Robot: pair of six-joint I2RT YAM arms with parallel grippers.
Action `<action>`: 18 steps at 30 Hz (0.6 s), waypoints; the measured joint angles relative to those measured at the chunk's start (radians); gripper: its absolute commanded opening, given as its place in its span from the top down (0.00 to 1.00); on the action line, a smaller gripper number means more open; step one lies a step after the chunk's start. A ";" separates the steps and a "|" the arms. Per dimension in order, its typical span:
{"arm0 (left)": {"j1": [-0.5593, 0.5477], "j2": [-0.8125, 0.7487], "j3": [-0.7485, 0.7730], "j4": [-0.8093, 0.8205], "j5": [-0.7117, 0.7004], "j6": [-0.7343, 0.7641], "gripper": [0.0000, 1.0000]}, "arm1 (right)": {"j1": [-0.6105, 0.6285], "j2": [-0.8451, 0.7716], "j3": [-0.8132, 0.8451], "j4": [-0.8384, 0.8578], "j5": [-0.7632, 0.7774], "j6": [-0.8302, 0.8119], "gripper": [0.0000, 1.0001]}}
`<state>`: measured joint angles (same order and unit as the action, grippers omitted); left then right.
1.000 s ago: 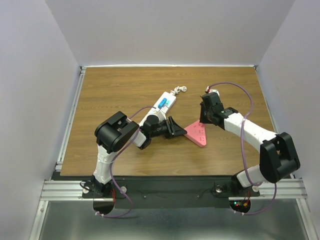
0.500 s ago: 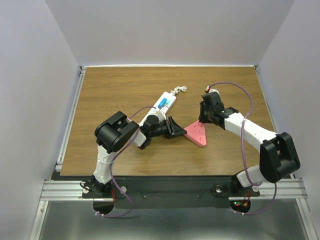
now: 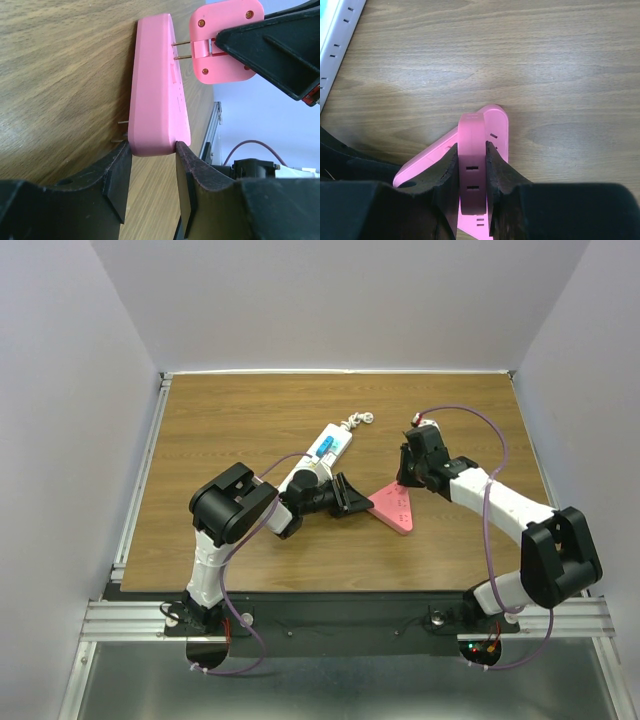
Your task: Insert the plug
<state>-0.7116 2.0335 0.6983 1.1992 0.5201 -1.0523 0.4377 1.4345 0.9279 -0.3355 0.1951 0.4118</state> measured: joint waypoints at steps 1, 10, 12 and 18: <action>0.000 0.000 0.000 0.000 0.000 0.000 0.75 | 0.000 -0.002 -0.004 0.003 0.003 0.000 0.99; 0.000 0.000 0.000 0.000 0.003 0.000 0.75 | 0.000 -0.009 -0.023 -0.001 0.023 0.003 1.00; 0.000 0.000 0.000 0.000 0.003 0.000 0.75 | 0.000 -0.009 -0.023 -0.001 0.024 0.003 0.99; 0.000 0.000 0.000 0.000 0.003 0.000 0.78 | 0.000 -0.009 -0.023 -0.001 0.025 0.004 1.00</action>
<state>-0.7116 2.0335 0.6983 1.1992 0.5232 -1.0519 0.4377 1.4258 0.9054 -0.3363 0.2199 0.4156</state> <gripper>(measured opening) 0.469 0.263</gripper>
